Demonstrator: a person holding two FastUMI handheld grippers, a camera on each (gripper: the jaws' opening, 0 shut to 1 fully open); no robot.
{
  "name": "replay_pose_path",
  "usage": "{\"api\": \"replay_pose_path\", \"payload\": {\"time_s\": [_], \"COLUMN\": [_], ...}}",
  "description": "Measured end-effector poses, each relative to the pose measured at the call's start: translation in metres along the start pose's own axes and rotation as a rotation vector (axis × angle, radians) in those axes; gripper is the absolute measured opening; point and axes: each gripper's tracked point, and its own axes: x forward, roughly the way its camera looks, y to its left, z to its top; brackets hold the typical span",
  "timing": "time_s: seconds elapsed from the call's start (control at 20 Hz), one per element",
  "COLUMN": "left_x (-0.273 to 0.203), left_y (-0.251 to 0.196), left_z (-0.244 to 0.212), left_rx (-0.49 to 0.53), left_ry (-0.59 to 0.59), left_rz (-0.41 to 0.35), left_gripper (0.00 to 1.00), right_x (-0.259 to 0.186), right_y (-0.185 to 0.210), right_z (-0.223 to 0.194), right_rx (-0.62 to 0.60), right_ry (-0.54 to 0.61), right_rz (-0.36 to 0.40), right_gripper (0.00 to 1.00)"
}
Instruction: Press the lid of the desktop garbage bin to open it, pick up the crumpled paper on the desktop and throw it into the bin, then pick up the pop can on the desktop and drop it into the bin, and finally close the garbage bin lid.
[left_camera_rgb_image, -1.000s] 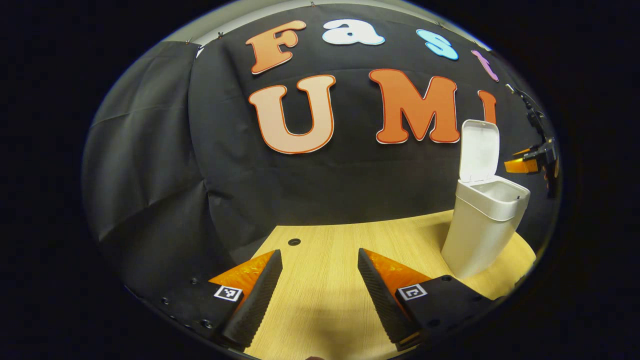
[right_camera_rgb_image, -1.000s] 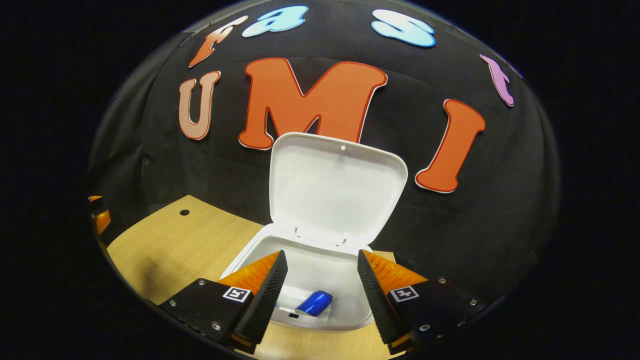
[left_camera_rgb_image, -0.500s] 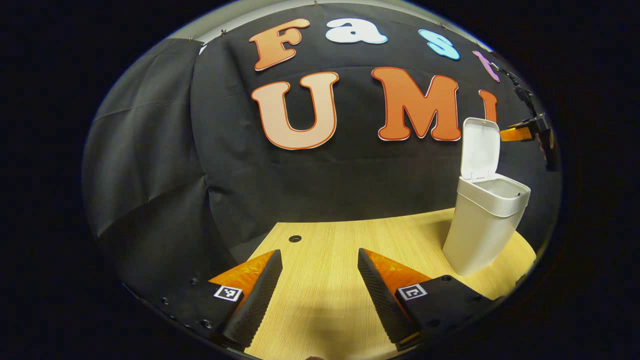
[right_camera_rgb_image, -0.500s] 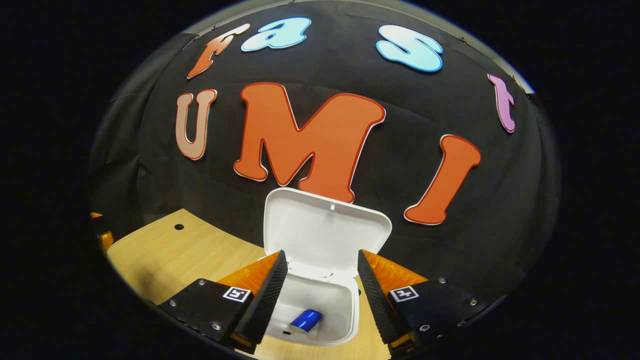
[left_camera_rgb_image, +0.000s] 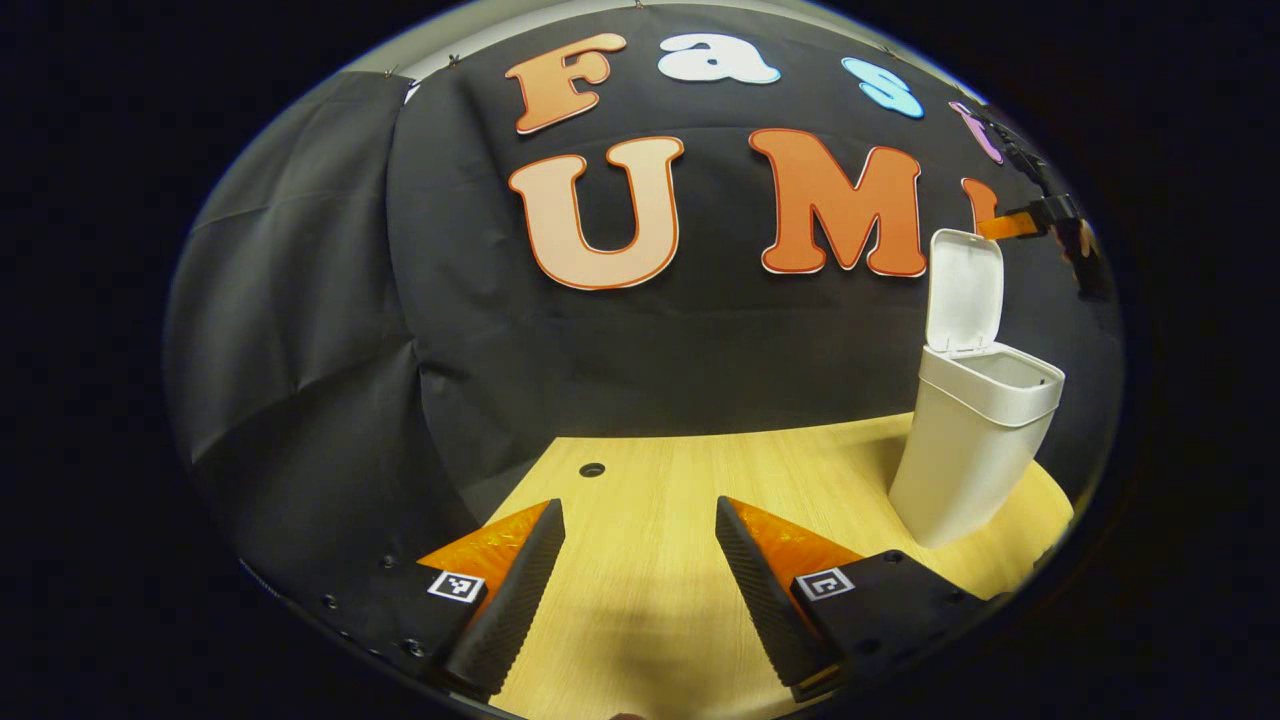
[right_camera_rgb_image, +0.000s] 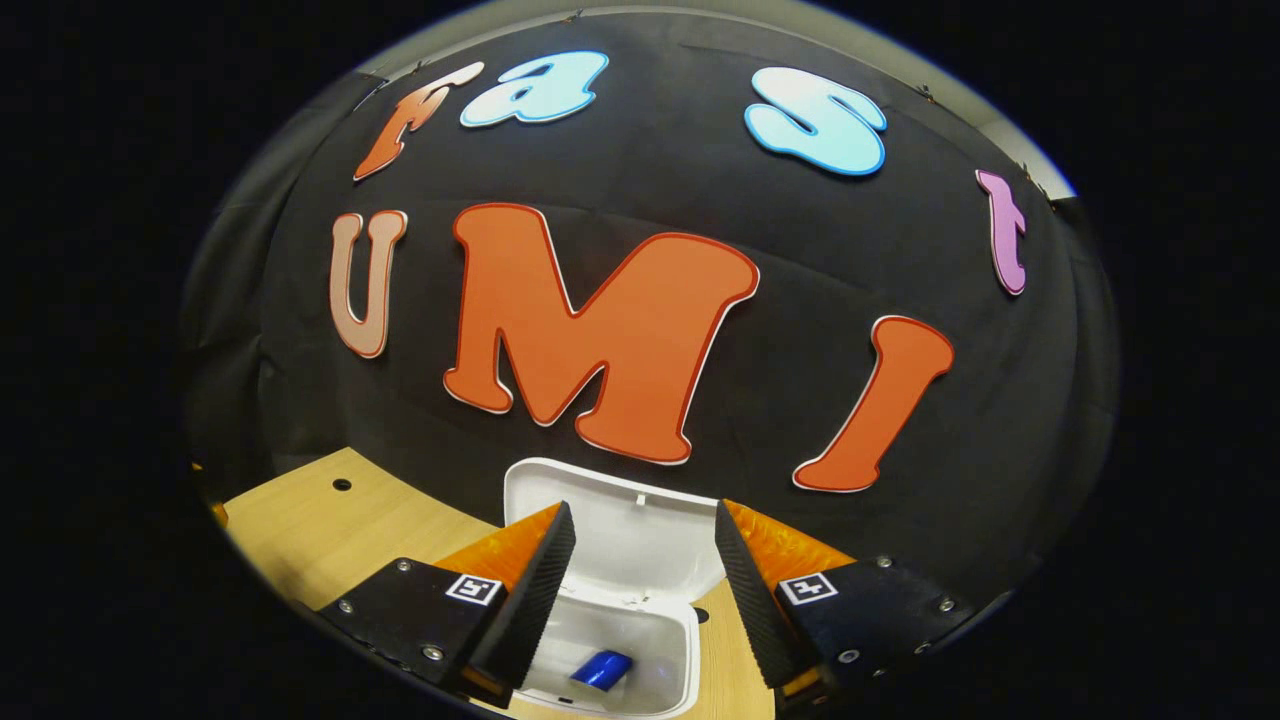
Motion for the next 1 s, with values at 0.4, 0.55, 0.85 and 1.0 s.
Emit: {"api": "replay_pose_path", "payload": {"time_s": [0.4,0.55,0.85,1.0], "left_x": [-0.004,-0.005,-0.007,-0.007], "left_y": [-0.002,0.002,0.009,0.008], "left_z": [-0.008,-0.011,-0.014,-0.015], "left_rx": [0.002,-0.007,-0.023,-0.024], "left_ry": [0.020,0.026,0.036,0.040], "left_rz": [0.008,0.021,0.041,0.037], "left_gripper": [0.97,0.97,0.97,0.97], "right_x": [0.031,0.045,0.061,0.055], "right_y": [-0.009,-0.012,-0.003,-0.001], "right_z": [0.024,0.027,0.015,0.010], "right_rx": [0.029,0.021,0.061,0.077], "right_ry": [-0.040,-0.038,0.014,0.031], "right_rz": [-0.048,-0.061,-0.046,-0.036], "right_gripper": [0.85,0.85,0.86,0.86]}}
